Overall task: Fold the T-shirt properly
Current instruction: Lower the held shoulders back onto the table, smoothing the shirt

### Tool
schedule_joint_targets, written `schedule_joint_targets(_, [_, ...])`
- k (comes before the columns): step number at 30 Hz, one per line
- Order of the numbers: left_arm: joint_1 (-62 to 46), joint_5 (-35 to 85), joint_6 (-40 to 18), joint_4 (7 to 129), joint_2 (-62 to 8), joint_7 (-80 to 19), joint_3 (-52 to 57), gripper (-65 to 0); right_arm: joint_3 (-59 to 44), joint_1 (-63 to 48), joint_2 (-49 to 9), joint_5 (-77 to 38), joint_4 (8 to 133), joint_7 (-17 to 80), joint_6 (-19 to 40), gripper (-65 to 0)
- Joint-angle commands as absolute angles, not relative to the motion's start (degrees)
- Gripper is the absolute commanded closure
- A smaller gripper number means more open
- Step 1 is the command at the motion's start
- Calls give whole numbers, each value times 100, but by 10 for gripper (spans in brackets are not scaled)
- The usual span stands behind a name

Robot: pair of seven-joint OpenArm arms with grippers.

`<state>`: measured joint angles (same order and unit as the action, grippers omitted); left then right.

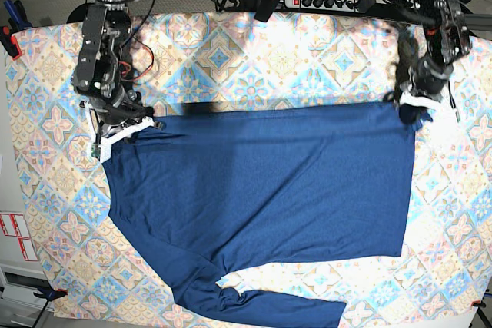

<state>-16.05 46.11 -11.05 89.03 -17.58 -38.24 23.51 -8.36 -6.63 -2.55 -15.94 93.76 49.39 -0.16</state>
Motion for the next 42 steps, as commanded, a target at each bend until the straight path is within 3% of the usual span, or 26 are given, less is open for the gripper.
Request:
schedule_joint_targets(1, [-1499,4637,-1138,8971,-1833,-3705,2404,0,-840,-479,-295,-1604,9402,4787,-13,0])
schedule_joint_targets(11, [-778,4646,-1138,8189,-1851,-3670,2404,0,-831,-31,-286,-1604,8857,4778,-13,0])
schedule_joint_targets(36, [-418,4637,-1130,8163,-1815,-3662,2809,0,-831,435,-286,-1604,8224,4760,-13,0])
schedule_joint_targets(42, [-251,4637,-1130,7644,-1815,-3662,2835,0,-822,435,-286,-1604,7820,4198,-13,0])
